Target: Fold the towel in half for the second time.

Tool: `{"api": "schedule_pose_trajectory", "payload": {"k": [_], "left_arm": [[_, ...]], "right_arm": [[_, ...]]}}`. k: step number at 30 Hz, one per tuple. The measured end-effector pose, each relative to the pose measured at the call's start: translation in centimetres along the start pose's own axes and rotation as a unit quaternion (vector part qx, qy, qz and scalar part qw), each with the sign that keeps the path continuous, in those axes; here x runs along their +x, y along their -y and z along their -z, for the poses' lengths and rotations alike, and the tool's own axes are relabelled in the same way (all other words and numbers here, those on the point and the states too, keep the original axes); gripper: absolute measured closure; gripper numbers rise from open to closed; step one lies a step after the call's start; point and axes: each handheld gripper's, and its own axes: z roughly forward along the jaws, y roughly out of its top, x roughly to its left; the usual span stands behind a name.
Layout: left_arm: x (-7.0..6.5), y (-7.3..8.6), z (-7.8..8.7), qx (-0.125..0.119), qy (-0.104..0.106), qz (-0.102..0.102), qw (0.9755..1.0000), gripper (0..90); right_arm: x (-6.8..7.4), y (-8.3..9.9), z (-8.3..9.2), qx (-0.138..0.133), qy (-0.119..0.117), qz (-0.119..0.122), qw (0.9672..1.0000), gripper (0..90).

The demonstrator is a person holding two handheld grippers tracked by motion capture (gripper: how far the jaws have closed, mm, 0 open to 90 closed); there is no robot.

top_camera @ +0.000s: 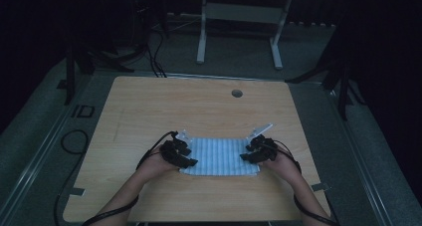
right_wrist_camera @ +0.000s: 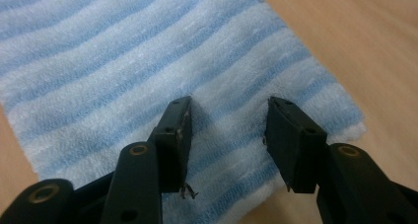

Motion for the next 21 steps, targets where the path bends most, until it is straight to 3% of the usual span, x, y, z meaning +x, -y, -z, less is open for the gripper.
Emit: {"api": "schedule_pose_trajectory", "payload": {"k": [6,8,9,21], "left_arm": [[2.5,-0.1,0.5,0.003,-0.015,0.020,0.9997,46.3],[2.8,-0.2,0.6,0.005,-0.019,0.022,0.9996,46.3],[3.5,-0.6,0.7,0.016,-0.033,0.022,0.9991,46.1],[5.5,-1.2,0.8,0.010,-0.039,0.045,0.9981,46.1]], "right_arm": [[-1.0,-2.7,-1.5,0.011,0.009,0.006,0.9999,50.9],[-1.0,-2.7,-1.5,0.011,0.009,0.006,0.9999,50.9],[-1.5,-3.9,-2.1,0.018,0.011,0.003,0.9998,50.8],[-2.8,-5.9,-3.2,0.021,0.014,-0.019,0.9995,49.5]]}}
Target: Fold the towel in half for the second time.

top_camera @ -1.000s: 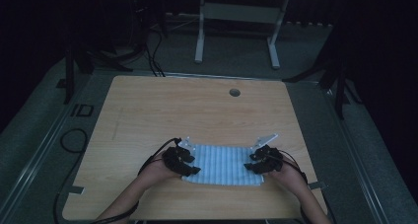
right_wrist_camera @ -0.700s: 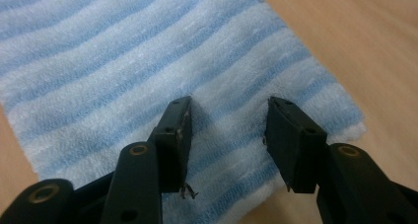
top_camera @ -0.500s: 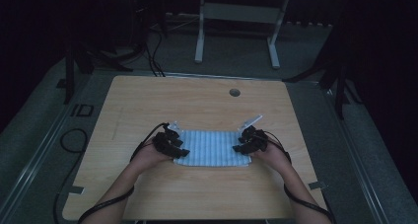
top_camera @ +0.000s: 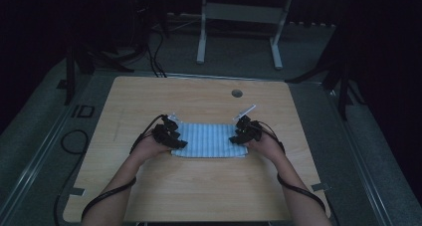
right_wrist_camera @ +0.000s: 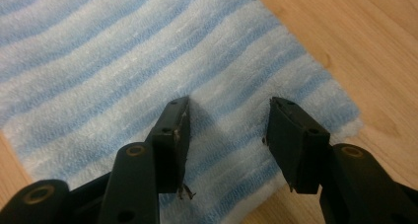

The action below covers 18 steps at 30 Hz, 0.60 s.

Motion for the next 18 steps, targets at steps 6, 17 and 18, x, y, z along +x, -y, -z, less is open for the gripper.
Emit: {"api": "schedule_pose_trajectory", "payload": {"k": [6,17,18], "left_arm": [[-0.7,0.2,1.1,-0.032,0.004,0.014,0.9994,41.3],[-1.6,1.3,2.4,-0.058,-0.013,0.024,0.9979,12.4],[-1.7,1.5,2.4,-0.062,-0.017,0.029,0.9975,8.5]], "right_arm": [[0.3,0.3,0.8,-0.028,-0.026,-0.002,0.9993,31.2],[1.0,1.8,2.6,-0.082,-0.035,-0.001,0.9961,13.1],[1.0,2.0,2.7,-0.085,-0.034,-0.002,0.9958,13.1]]}}
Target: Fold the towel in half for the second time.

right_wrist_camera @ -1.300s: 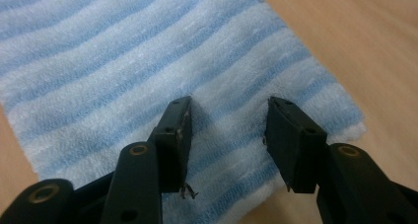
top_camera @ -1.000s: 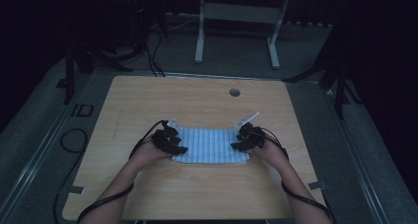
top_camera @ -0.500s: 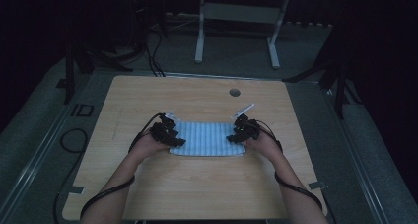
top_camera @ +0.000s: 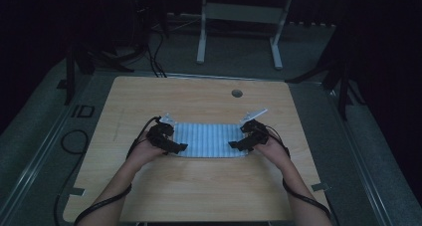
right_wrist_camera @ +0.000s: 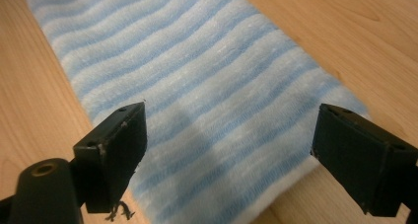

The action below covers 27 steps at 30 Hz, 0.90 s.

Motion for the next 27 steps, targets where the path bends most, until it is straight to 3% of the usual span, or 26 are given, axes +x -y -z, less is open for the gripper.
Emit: {"api": "schedule_pose_trajectory", "payload": {"k": [4,5,11,19,27], "left_arm": [[-0.1,0.9,0.0,-0.003,-0.012,0.006,0.9999,5.7],[-0.1,0.9,0.0,-0.003,-0.012,0.006,0.9999,1.4],[-0.2,2.2,0.4,-0.013,-0.022,0.016,0.9995,1.3],[0.1,4.2,1.4,-0.007,-0.031,0.012,0.9994,1.3],[0.6,5.9,2.6,-0.018,-0.039,0.023,0.9988,1.4]], "right_arm": [[0.0,1.0,0.8,-0.020,0.015,-0.001,0.9997,13.1],[0.0,1.0,0.8,-0.020,0.015,-0.001,0.9997,13.1],[-0.5,2.8,1.9,-0.042,0.020,-0.019,0.9987,12.5],[-1.1,5.5,3.3,-0.049,0.031,-0.033,0.9978,12.4],[-1.8,8.4,4.8,-0.055,0.048,-0.055,0.9958,12.3]]}}
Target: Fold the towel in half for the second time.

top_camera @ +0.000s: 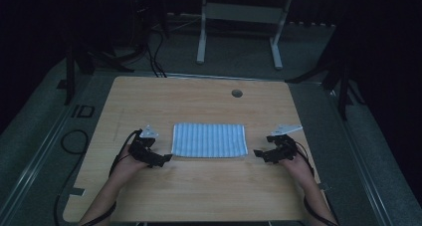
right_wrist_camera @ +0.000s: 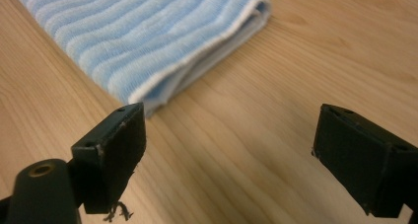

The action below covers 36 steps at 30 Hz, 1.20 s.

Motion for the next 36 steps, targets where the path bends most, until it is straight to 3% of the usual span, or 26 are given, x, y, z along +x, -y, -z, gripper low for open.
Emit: {"api": "schedule_pose_trajectory", "payload": {"k": [9,16,19,21,26,36], "left_arm": [[0.8,2.4,1.3,-0.019,-0.017,0.025,0.9994,1.4],[1.2,3.9,1.5,-0.011,-0.018,0.039,0.9990,1.4],[1.2,4.3,1.8,-0.027,-0.026,0.043,0.9984,1.4],[1.3,4.6,2.1,-0.038,-0.031,0.052,0.9975,1.4],[1.5,5.5,2.6,-0.036,-0.044,0.054,0.9969,1.4],[1.8,7.1,3.8,-0.046,-0.063,0.076,0.9941,1.4]], "right_arm": [[-0.8,3.0,1.9,-0.010,0.013,-0.031,0.9994,12.1],[-1.4,5.1,3.0,-0.013,0.050,-0.053,0.9973,11.7],[-1.5,5.8,3.4,-0.020,0.065,-0.063,0.9956,11.2],[-1.5,6.3,3.7,-0.027,0.077,-0.072,0.9941,10.5],[-1.6,7.0,4.1,-0.032,0.112,-0.083,0.9897,10.5],[-1.9,8.2,5.4,-0.061,0.167,-0.110,0.9780,10.4]]}}
